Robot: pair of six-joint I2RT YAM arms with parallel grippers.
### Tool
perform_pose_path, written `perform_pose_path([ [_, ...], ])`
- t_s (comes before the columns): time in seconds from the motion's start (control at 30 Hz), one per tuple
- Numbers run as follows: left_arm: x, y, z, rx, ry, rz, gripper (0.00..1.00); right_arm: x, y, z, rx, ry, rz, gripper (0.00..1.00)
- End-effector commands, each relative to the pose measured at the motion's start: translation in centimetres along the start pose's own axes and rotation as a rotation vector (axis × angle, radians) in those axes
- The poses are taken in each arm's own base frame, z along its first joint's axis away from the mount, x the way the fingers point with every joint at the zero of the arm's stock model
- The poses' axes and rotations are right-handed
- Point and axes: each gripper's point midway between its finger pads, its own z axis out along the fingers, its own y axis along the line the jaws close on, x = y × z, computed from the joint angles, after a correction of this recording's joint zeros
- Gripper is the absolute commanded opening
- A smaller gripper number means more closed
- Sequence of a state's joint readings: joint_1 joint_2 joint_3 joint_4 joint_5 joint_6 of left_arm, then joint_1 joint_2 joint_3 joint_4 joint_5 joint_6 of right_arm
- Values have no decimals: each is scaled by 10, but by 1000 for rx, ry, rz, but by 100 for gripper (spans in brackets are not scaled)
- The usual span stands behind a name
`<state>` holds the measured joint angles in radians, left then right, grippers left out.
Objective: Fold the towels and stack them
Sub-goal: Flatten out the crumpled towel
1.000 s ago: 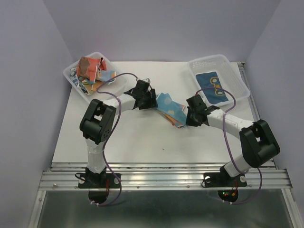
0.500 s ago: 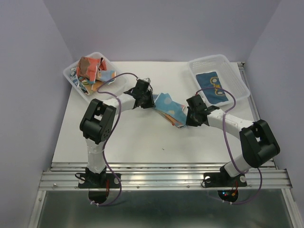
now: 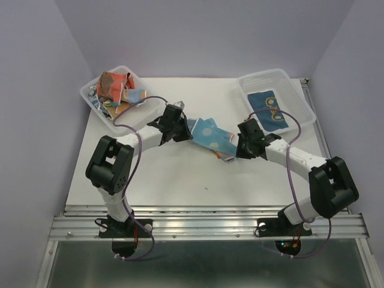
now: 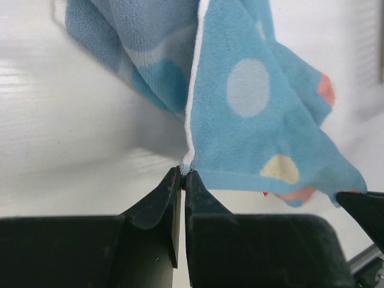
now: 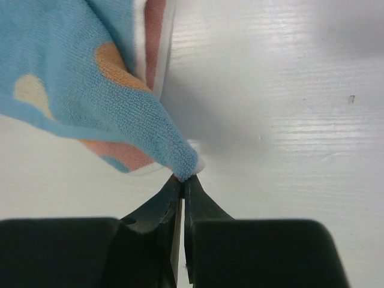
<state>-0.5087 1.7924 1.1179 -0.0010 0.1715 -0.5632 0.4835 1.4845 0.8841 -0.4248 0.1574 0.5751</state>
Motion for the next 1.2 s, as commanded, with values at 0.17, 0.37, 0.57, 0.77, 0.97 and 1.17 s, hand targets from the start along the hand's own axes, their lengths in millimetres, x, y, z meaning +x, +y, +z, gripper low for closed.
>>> perform_pose_path([
  [0.17, -52, -68, -112, 254, -279, 15, 0, -64, 39, -94, -253, -245, -58, 1],
  [0.37, -92, -111, -217, 408, -512, 36, 0, -108, 70, -200, -483, -447, -81, 1],
  [0.57, -99, -166, -338, 652, -672, 116, 0, -130, 92, -314, -719, -630, -154, 1],
  [0.77, -92, -201, -434, 836, -742, 183, 0, -131, 110, -425, -969, -750, -250, 1],
  [0.97, -71, -210, -489, 973, -757, 201, 0, -113, 114, -496, -1147, -780, -337, 1],
  [1.17, -67, -205, -490, 973, -758, 183, 0, -115, 109, -496, -1134, -797, -281, 1],
])
